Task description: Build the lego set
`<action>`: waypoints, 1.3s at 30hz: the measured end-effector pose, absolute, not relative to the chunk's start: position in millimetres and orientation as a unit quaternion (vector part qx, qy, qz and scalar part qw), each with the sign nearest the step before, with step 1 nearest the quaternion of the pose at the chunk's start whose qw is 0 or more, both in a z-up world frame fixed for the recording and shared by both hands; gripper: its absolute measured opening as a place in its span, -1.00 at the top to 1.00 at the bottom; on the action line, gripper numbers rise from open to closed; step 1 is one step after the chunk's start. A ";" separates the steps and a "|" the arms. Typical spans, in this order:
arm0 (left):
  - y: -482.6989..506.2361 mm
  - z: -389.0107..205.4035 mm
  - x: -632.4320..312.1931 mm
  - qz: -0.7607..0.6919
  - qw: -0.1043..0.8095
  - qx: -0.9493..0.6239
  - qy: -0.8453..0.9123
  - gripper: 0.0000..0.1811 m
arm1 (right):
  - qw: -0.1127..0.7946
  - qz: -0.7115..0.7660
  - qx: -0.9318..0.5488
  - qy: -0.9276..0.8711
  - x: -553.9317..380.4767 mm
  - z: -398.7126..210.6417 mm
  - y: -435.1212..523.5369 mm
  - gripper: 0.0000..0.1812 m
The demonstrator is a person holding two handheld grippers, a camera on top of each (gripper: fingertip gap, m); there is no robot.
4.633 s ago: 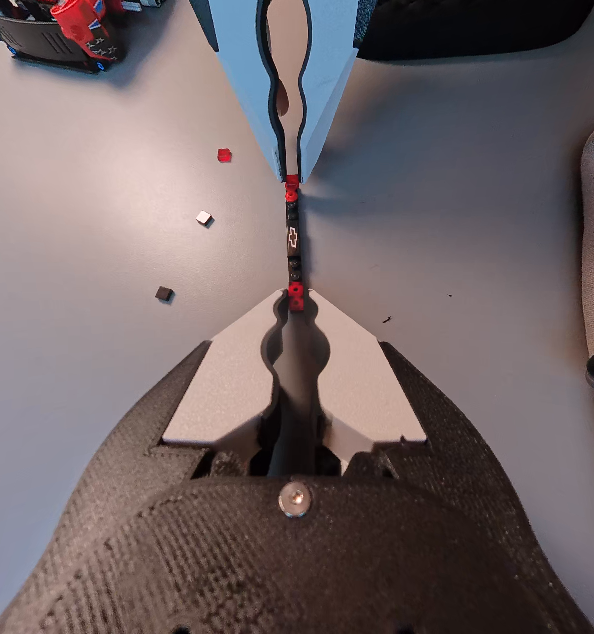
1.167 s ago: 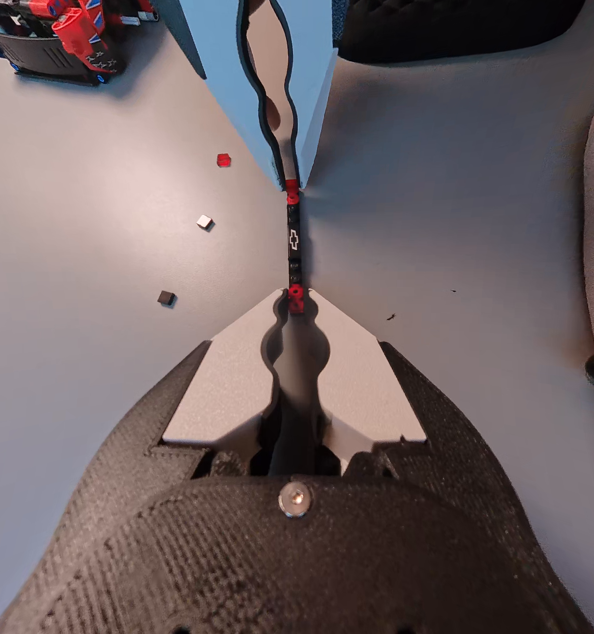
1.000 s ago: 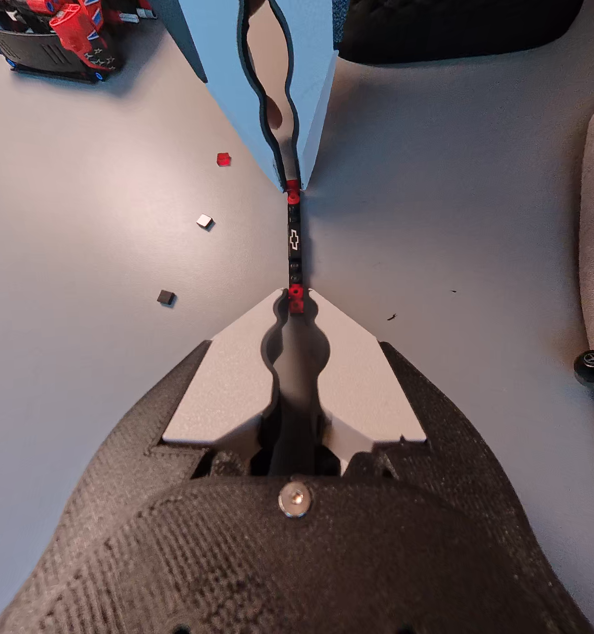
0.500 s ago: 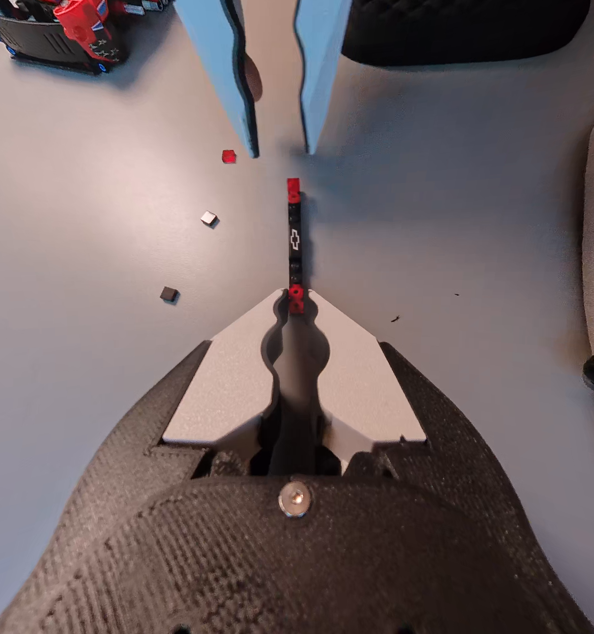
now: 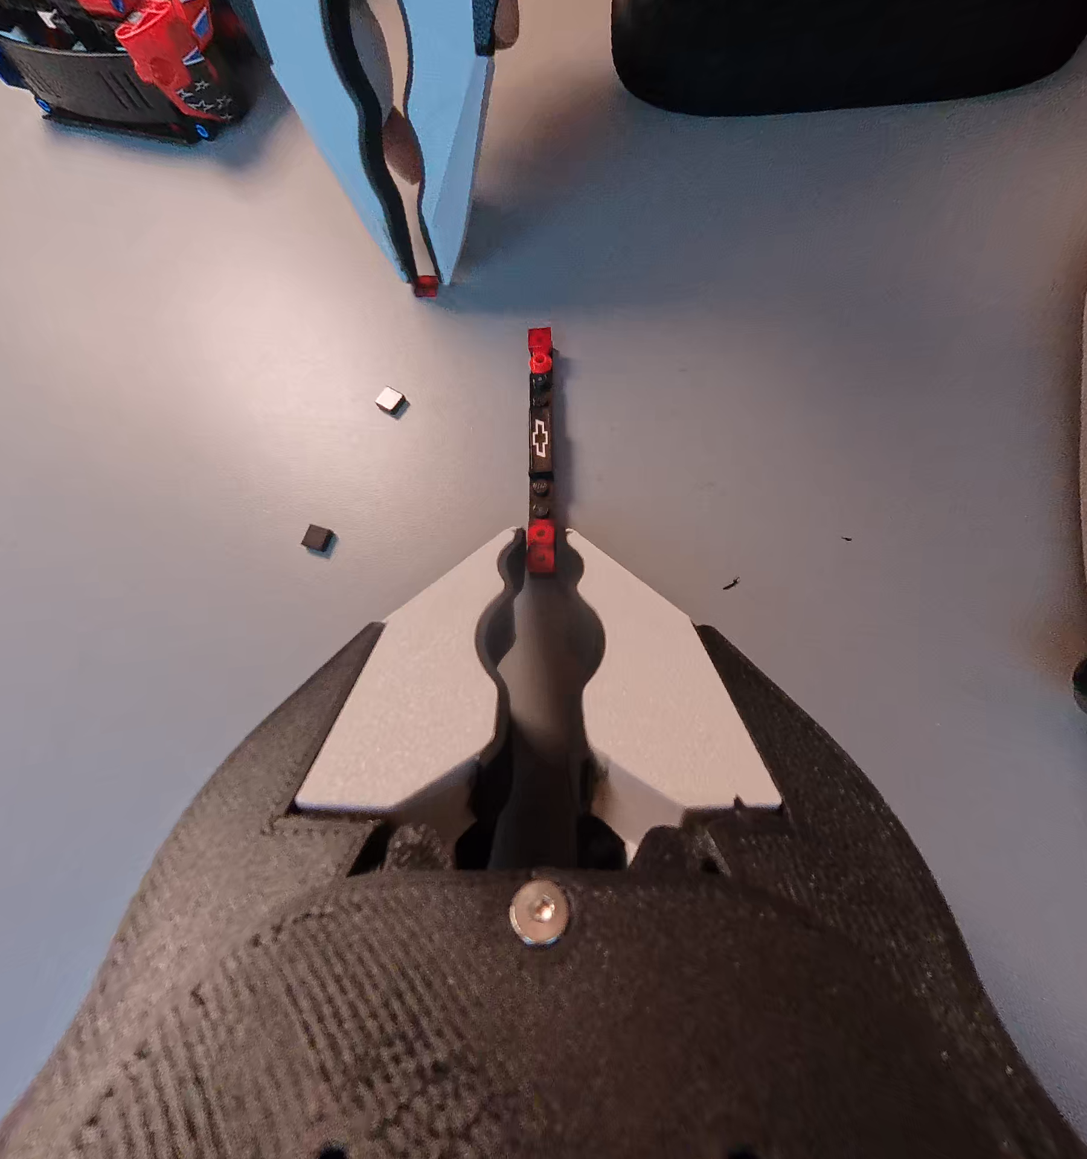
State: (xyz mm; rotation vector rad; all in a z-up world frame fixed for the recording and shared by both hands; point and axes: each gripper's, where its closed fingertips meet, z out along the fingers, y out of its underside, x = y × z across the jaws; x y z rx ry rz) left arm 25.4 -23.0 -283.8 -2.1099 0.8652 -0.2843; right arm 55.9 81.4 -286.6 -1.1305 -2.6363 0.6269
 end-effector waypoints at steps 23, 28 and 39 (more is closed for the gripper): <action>-23.5 -283.7 25.9 -0.101 0.413 -0.836 0.348 0.93 | 0.097 0.184 -0.329 -0.921 60.2 -279.6 18.5 0.95; -24.1 -283.8 27.2 -0.102 0.413 -0.834 0.350 0.93 | 0.090 0.159 -0.322 -0.929 62.6 -280.0 18.8 0.95; -24.2 -284.0 27.8 -0.105 0.412 -0.835 0.350 0.93 | 0.072 0.112 -0.306 -0.943 64.4 -280.9 18.2 0.95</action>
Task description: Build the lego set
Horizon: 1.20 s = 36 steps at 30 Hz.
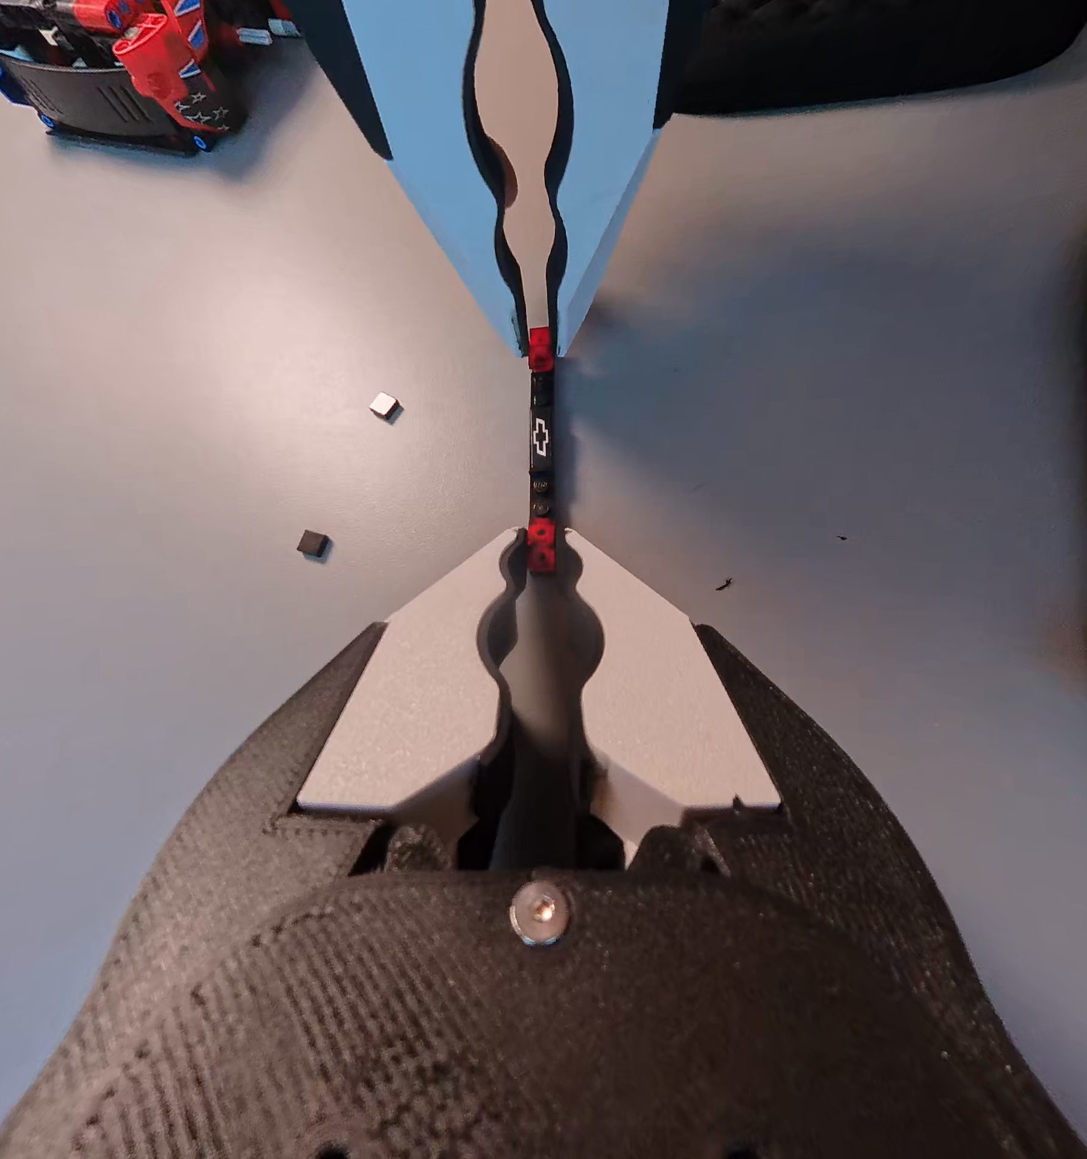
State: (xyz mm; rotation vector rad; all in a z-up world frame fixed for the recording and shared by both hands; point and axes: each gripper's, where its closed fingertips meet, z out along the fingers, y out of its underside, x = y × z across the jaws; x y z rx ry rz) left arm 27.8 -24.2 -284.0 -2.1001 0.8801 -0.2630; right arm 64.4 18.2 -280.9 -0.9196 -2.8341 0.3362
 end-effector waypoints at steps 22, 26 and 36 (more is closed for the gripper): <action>-24.6 -283.8 28.0 -0.103 0.413 -0.836 0.348 0.93 | 0.092 0.111 -0.339 -0.930 64.0 -287.4 16.2 0.94; -24.6 -283.8 28.1 -0.105 0.412 -0.836 0.347 0.93 | 0.094 0.127 -0.345 -0.925 63.1 -287.2 16.6 0.94; -24.6 -283.7 28.1 -0.105 0.412 -0.836 0.347 0.93 | 0.102 0.166 -0.350 -0.916 62.8 -276.0 18.6 0.75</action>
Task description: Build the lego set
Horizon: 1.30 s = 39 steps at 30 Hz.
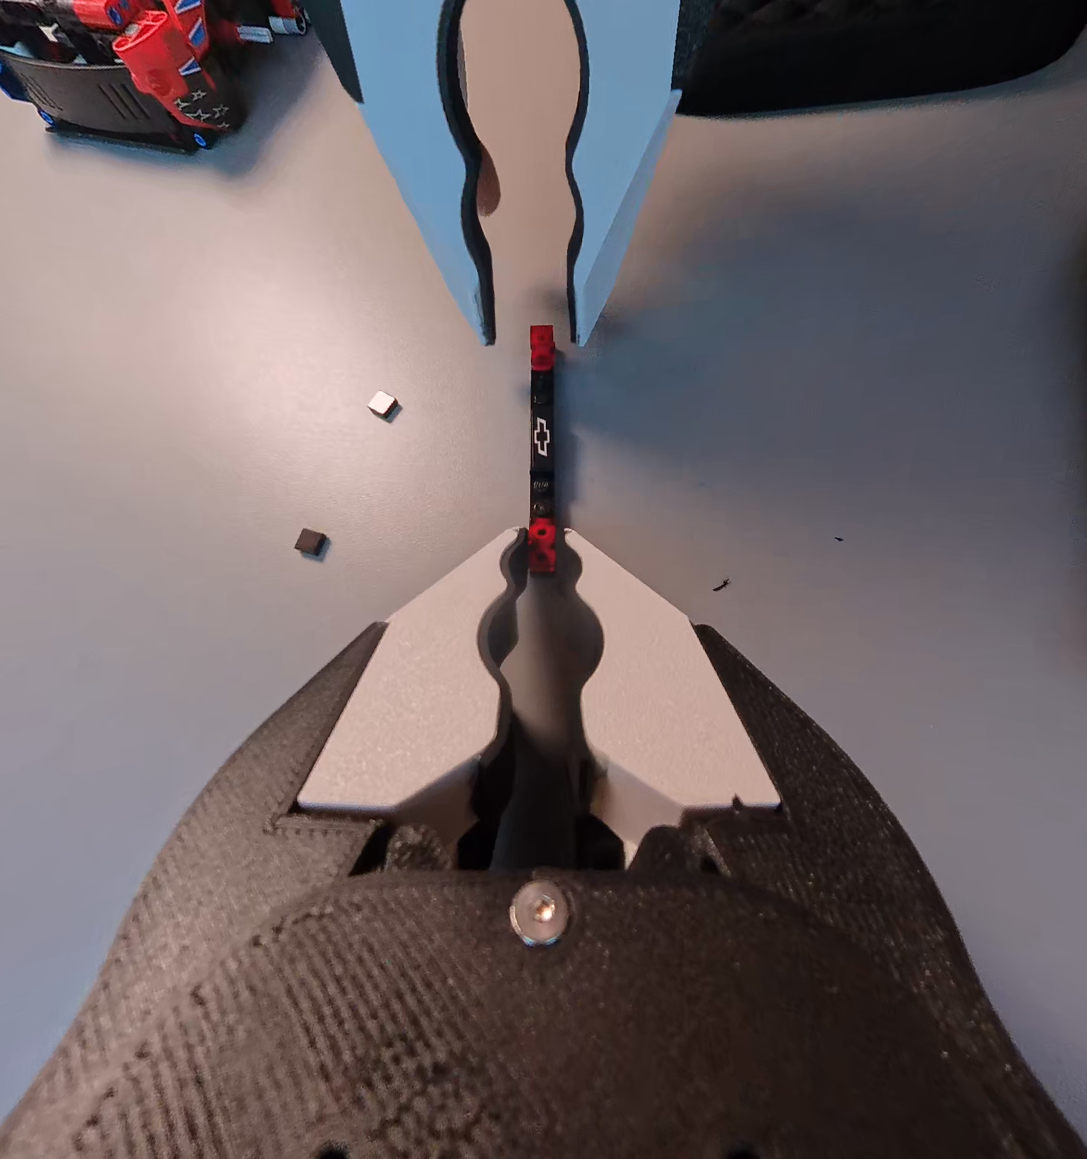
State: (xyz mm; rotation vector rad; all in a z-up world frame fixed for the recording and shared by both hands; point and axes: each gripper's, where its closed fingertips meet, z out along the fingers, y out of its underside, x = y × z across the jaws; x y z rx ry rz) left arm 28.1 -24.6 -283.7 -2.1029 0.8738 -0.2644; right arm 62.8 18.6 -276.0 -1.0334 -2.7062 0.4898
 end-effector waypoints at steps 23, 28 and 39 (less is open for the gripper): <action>-25.1 -283.1 28.5 -0.106 0.413 -0.836 0.346 0.87 | 0.103 0.175 -0.336 -0.920 60.8 -278.0 14.3 0.91; -24.6 -283.5 28.8 -0.103 0.413 -0.836 0.347 0.92 | 0.098 0.168 -0.341 -0.920 59.9 -279.4 14.5 0.95; -25.1 -283.7 29.4 -0.110 0.410 -0.837 0.346 0.93 | 0.098 0.064 -0.290 -0.950 61.0 -282.1 14.3 0.95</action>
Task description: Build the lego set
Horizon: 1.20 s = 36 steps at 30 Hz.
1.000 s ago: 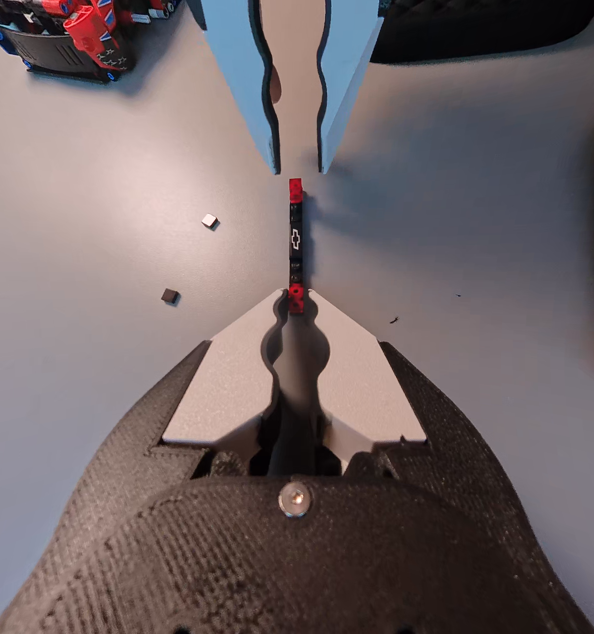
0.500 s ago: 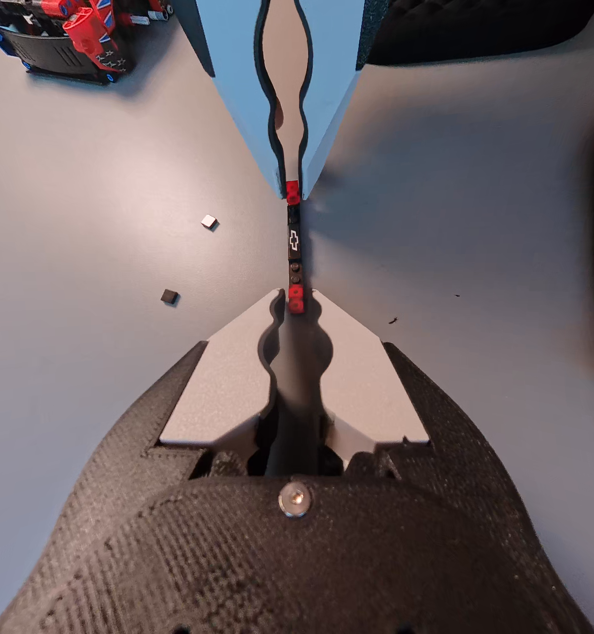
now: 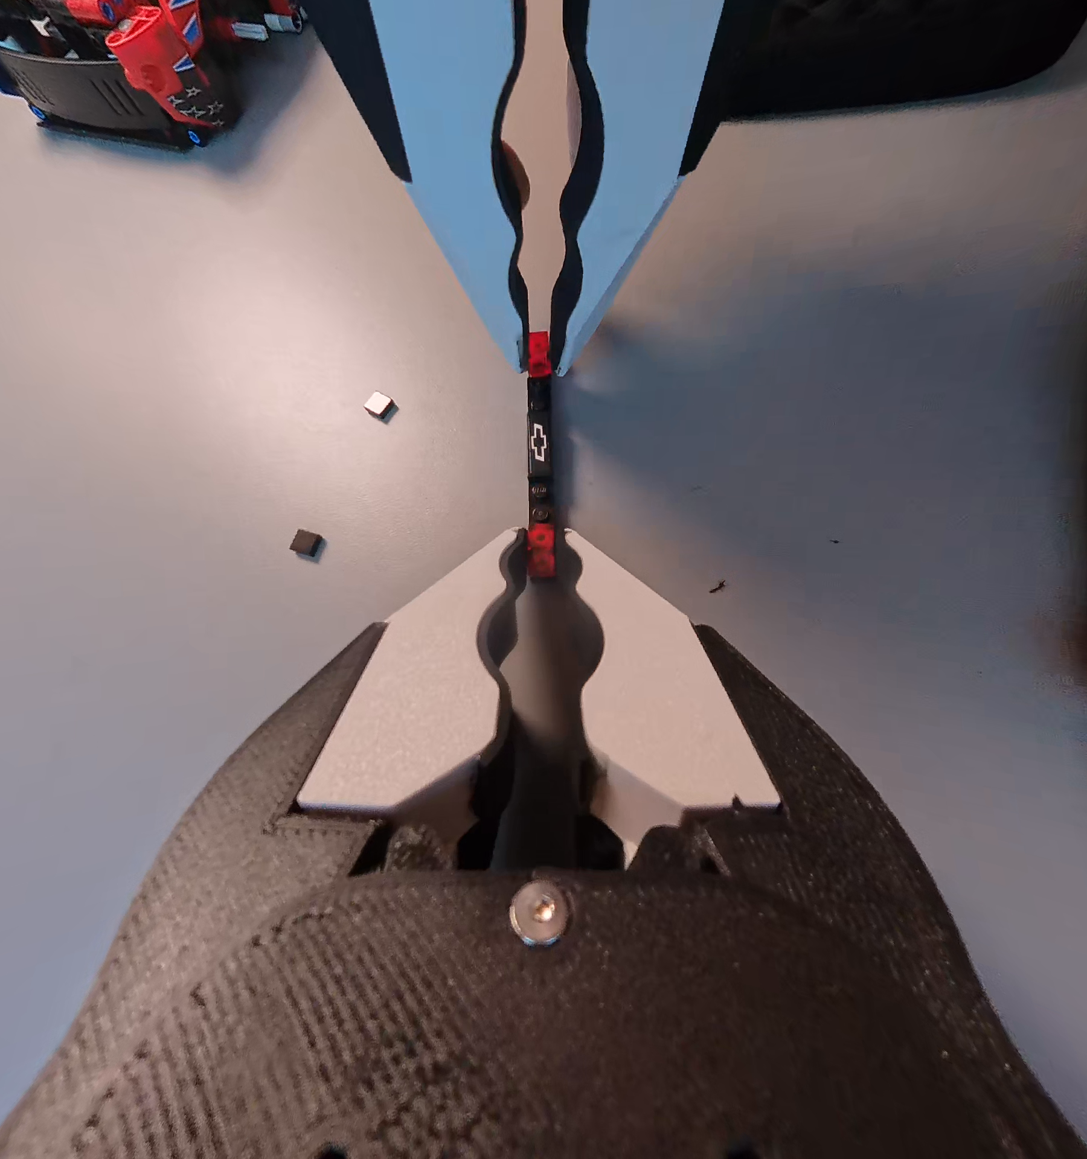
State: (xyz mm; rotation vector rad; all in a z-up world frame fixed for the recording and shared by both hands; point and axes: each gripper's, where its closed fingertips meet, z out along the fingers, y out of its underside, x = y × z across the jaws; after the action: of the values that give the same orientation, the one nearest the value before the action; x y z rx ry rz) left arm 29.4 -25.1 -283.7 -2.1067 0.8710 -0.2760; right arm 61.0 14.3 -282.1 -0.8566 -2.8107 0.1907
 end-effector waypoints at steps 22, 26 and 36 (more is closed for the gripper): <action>-27.6 -283.6 31.5 -0.117 0.408 -0.835 0.351 0.93 | 0.109 0.186 -0.337 -0.917 60.0 -272.4 11.4 0.94; -27.6 -283.6 31.5 -0.116 0.408 -0.835 0.351 0.93 | 0.095 0.177 -0.330 -0.922 63.0 -278.5 11.9 0.95; -28.6 -283.8 31.8 -0.119 0.407 -0.833 0.355 0.93 | 0.087 0.182 -0.326 -0.924 63.6 -281.6 9.7 0.94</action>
State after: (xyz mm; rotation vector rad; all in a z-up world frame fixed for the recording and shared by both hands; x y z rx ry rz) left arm 31.8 -28.6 -283.8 -2.1014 0.8944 -0.3003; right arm 63.6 9.7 -281.6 -0.9703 -2.7515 0.5425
